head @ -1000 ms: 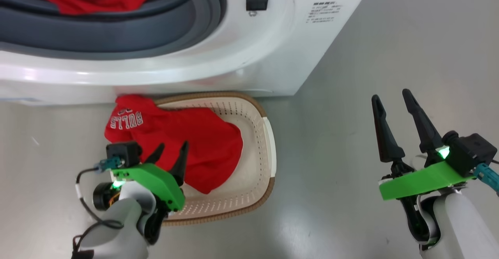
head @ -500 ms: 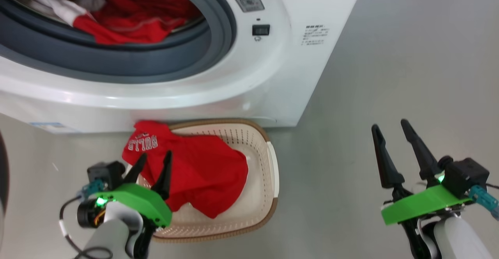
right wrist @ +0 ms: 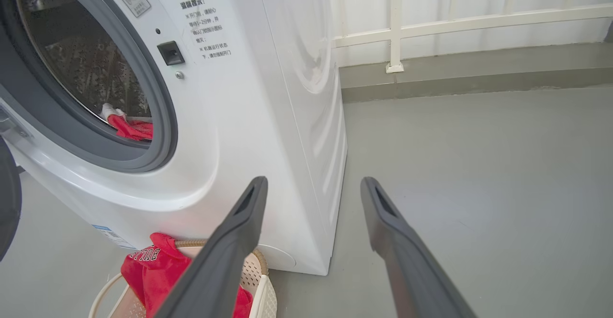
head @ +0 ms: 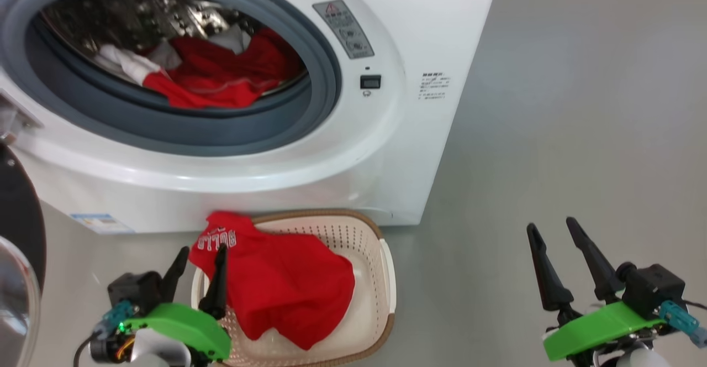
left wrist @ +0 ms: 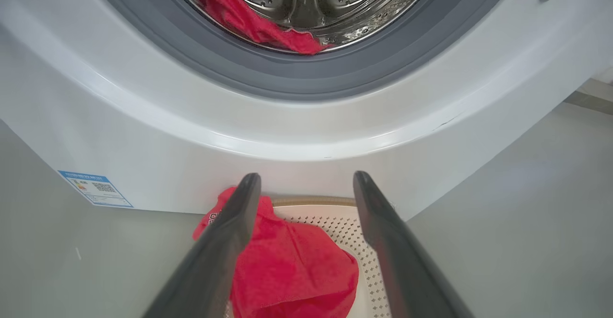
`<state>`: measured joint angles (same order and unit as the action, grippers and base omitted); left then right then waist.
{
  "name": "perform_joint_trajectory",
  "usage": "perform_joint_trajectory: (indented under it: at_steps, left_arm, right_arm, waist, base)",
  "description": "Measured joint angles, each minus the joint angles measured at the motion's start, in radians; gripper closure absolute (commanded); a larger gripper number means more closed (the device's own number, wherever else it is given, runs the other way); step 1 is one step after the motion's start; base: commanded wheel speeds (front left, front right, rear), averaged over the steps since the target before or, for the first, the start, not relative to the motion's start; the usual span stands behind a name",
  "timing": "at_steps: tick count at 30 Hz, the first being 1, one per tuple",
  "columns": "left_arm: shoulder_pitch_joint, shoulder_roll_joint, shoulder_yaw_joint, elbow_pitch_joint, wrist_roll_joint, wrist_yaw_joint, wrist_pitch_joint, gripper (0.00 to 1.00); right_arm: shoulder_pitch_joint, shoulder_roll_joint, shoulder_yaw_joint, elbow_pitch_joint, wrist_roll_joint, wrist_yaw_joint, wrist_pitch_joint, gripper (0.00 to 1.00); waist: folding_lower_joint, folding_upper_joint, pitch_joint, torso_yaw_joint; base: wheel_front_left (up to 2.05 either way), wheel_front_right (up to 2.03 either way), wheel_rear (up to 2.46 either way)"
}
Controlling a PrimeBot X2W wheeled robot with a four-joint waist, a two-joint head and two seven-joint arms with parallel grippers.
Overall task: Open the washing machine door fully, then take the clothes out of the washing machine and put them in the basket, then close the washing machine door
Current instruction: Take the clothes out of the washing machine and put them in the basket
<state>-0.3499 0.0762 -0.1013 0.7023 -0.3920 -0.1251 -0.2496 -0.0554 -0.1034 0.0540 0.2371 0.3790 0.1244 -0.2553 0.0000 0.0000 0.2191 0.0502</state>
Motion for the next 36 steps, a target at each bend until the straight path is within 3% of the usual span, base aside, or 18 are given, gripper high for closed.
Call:
perform_joint_trajectory:
  at_steps: [17,36]
  left_arm:
    - [0.224,-0.021,0.085,-0.274,0.113,0.0,0.0,0.0]
    - [0.474,-0.029,0.161,-0.489,0.182,0.0,0.0,0.0]
  right_arm:
    - [0.119,-0.003,-0.017,-0.007,0.026,0.0,0.0,0.0]
    - [0.22,-0.004,-0.03,-0.021,0.034,0.0,0.0,0.0]
  waist:
    - [0.0,0.0,-0.125,0.007]
    - [0.0,0.0,-0.209,0.008]
  base:
    - [0.0,0.0,0.0]
    - [0.0,0.0,0.0]
